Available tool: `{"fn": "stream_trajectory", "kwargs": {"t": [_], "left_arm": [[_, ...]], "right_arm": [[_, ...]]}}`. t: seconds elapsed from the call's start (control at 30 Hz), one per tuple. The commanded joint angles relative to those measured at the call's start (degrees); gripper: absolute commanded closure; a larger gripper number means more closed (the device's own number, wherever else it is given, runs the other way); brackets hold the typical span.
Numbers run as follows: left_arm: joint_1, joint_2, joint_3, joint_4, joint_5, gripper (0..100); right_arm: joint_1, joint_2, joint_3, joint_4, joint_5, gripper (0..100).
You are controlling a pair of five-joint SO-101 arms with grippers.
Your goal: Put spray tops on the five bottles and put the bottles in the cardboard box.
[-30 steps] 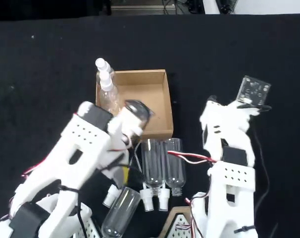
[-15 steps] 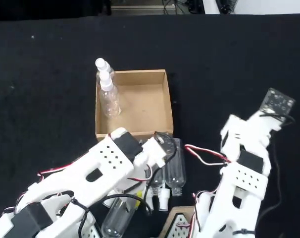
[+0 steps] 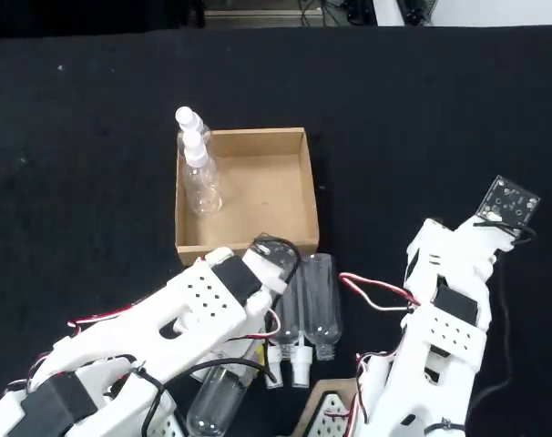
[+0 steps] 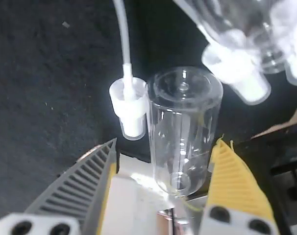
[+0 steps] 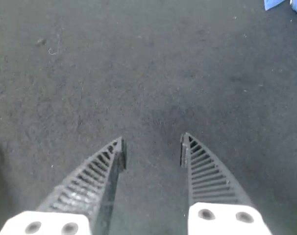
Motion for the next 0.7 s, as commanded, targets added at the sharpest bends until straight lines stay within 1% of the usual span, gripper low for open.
{"fn": "stream_trajectory", "kwargs": {"t": [0.0, 0.27, 0.37, 0.43, 0.57, 0.67], "left_arm": [[0.5, -1.0, -0.1, -0.4, 2.7, 71], [0.5, -0.3, 0.5, -0.6, 2.7, 71], [0.8, -0.4, 2.6, -4.2, 2.6, 71], [3.6, -0.5, 4.7, -7.4, 2.6, 71], [12.4, -1.0, 8.7, -13.1, 3.1, 71], [15.0, -1.0, 10.6, -14.4, 3.1, 71]], "right_arm": [[0.9, -1.5, -0.3, -1.5, 0.5, 82.8], [0.9, -1.5, -0.4, -1.8, 0.4, 82.8], [0.9, -1.5, -0.4, -1.8, 0.5, 82.8], [0.9, -1.5, -0.4, -1.8, 0.5, 82.8], [0.9, -1.5, -0.3, -1.8, 0.5, 82.8], [0.9, -1.5, -0.3, -1.8, 0.5, 82.8]]}}
